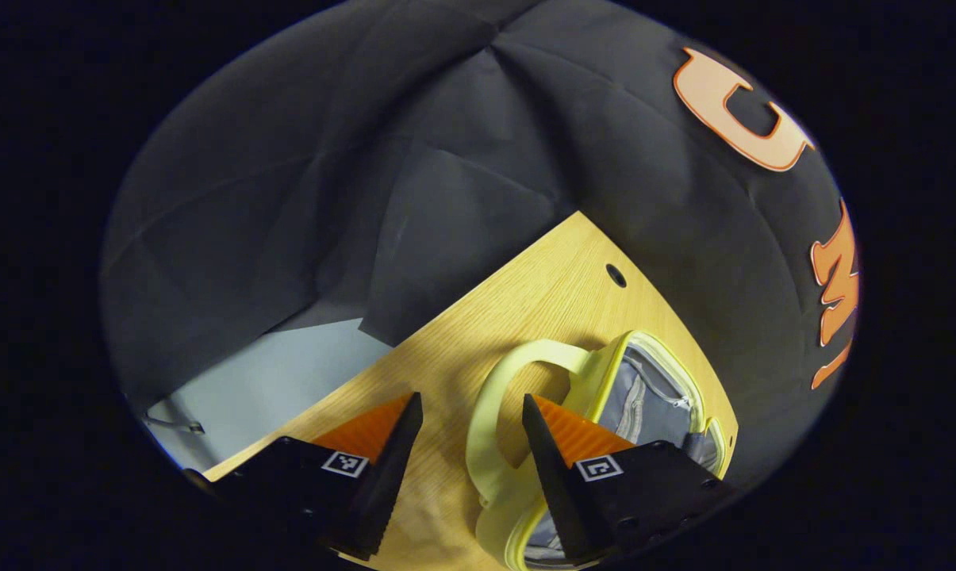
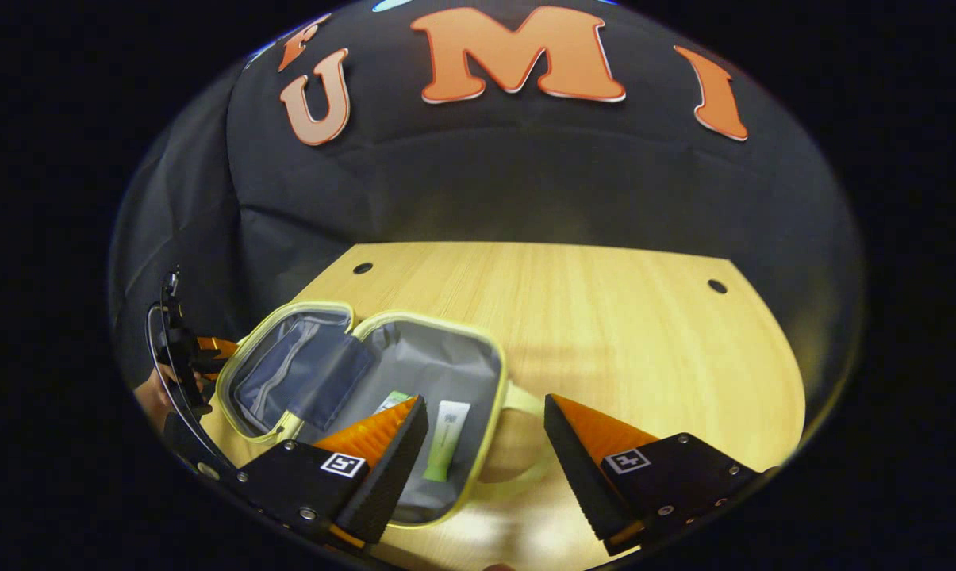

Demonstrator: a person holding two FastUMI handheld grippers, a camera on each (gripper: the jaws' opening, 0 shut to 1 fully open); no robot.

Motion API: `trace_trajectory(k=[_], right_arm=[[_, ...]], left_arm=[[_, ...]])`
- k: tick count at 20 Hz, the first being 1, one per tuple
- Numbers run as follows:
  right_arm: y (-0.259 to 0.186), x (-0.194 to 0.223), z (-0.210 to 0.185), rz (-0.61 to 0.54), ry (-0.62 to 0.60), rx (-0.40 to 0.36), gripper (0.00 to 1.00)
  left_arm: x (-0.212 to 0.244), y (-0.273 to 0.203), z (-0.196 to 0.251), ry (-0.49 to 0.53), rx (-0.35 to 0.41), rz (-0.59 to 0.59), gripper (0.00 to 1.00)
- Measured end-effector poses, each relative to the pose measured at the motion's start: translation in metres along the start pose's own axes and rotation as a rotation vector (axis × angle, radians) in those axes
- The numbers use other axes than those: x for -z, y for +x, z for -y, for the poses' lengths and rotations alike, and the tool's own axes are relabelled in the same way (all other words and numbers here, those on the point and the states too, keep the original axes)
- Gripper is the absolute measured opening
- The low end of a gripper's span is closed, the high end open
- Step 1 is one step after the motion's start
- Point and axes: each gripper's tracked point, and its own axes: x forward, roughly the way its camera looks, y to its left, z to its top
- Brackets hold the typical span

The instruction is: First open the suitcase, pack the skin care products into it, and then close the suitcase.

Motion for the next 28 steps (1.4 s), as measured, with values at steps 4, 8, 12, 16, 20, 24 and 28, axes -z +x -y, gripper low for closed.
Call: trace_trajectory(k=[4,8,12,16,20,24,28], right_arm=[[-0.03,-0.027,0.028,0.093,-0.007,0.062,0.94],[-0.049,-0.037,0.049,0.139,-0.026,0.118,0.94],[-0.06,-0.039,0.064,0.163,-0.054,0.17,0.94],[-0.061,-0.038,0.062,0.185,-0.083,0.184,0.94],[-0.065,-0.05,0.061,0.225,-0.086,0.175,0.94],[-0.067,-0.061,0.066,0.262,-0.09,0.187,0.95],[-0.072,-0.063,0.08,0.289,-0.104,0.204,0.95]], left_arm=[[0.003,0.018,0.018,0.005,0.074,-0.054,0.3],[-0.004,0.008,0.014,0.158,0.047,-0.079,0.14],[-0.016,-0.007,0.035,0.256,0.105,-0.038,0.13],[-0.045,-0.053,0.076,0.346,0.179,0.059,0.12],[-0.066,-0.105,0.128,0.416,0.268,0.151,0.1],[-0.069,-0.146,0.19,0.507,0.348,0.218,0.09],[-0.059,-0.179,0.241,0.569,0.409,0.248,0.1]])
